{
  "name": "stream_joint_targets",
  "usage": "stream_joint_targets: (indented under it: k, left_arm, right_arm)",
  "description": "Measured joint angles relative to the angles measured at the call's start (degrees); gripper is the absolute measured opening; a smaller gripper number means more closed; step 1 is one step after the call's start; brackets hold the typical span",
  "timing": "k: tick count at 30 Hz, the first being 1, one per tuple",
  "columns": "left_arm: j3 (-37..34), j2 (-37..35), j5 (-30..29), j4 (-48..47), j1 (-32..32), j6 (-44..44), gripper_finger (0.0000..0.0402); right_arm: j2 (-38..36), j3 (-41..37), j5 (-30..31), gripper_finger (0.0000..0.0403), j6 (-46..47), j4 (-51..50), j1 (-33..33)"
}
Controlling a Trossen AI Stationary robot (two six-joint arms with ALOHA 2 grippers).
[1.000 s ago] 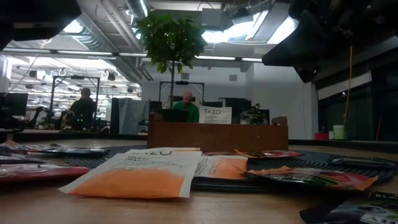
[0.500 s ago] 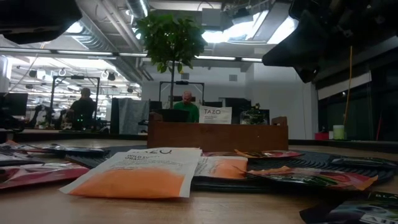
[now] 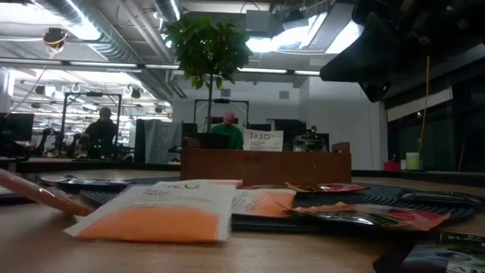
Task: Pick & Place Tea
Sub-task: Put the orange tea bag into the left side of the wooden organizer
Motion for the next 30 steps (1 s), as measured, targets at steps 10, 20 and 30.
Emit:
stream_joint_targets:
  k: [10,20,30]
  left_arm:
    - [6.5,-0.1,-0.3,-11.8,-1.8,1.6,0.0002]
    - [12.9,-0.2,-11.7,-25.6,-4.5,1.6,0.0002]
    - [12.7,-4.2,-13.9,-24.2,-3.4,3.2,0.0002]
  right_arm:
    - [0.0,0.0,0.0,0.0023,-0.1,0.0,0.0]
    - [0.0,0.0,0.0,0.0023,-0.2,0.0,0.0]
    - [0.0,0.0,0.0,0.0023,-0.2,0.6,0.0]
